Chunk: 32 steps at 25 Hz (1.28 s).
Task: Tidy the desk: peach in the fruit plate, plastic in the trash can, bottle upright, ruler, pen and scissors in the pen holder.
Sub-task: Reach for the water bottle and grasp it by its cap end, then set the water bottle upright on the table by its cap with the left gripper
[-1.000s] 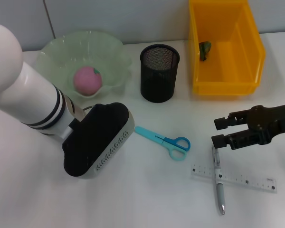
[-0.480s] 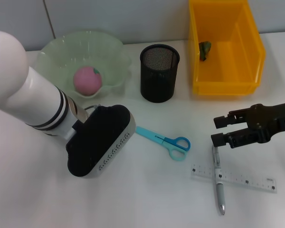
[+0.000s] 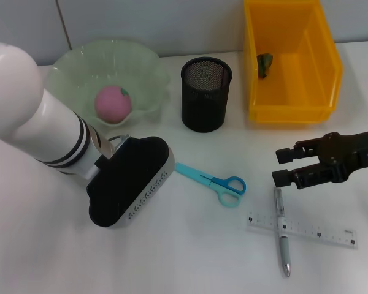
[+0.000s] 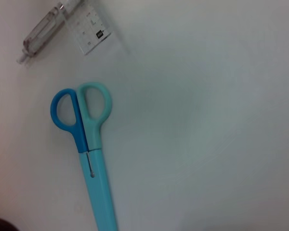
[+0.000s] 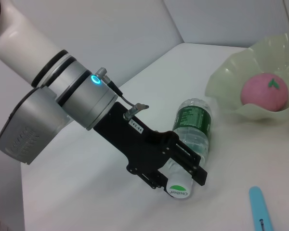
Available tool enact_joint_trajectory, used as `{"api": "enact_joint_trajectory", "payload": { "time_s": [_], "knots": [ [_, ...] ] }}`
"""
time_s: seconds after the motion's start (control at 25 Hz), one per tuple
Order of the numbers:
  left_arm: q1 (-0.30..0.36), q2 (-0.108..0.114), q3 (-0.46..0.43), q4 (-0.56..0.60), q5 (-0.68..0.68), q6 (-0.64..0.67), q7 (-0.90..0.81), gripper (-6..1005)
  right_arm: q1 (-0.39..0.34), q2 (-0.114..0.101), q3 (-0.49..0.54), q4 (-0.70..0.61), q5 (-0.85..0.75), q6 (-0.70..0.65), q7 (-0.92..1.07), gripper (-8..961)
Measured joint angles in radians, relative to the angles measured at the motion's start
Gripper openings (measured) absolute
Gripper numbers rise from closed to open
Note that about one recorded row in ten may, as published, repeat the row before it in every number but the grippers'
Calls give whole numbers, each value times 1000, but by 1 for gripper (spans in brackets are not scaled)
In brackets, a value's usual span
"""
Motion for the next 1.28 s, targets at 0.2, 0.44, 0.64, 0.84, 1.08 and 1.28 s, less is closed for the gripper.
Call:
{"api": "enact_joint_trajectory", "payload": {
  "time_s": [0.2,0.44,0.64,0.84,1.08,1.28],
  "knots": [
    [-3,0,0,-1,3,4,-6,645,0,0,0,-1,0,1,0,783],
    [-7,0,1,8,24,15,-29,484,7,0,3,-2,0,1,0,783],
    [-9,0,1,11,28,19,-50,448,10,0,-2,-2,0,1,0,783],
    [5,1,-7,53,24,28,-84,442,11,-3,-4,-2,0,-1,0,783],
    [34,4,-49,124,19,69,-136,440,11,-5,-5,-3,-8,-8,0,783],
    [59,5,-147,190,-12,136,-184,440,11,-6,-6,-4,-16,-15,0,784]
  ]
}}
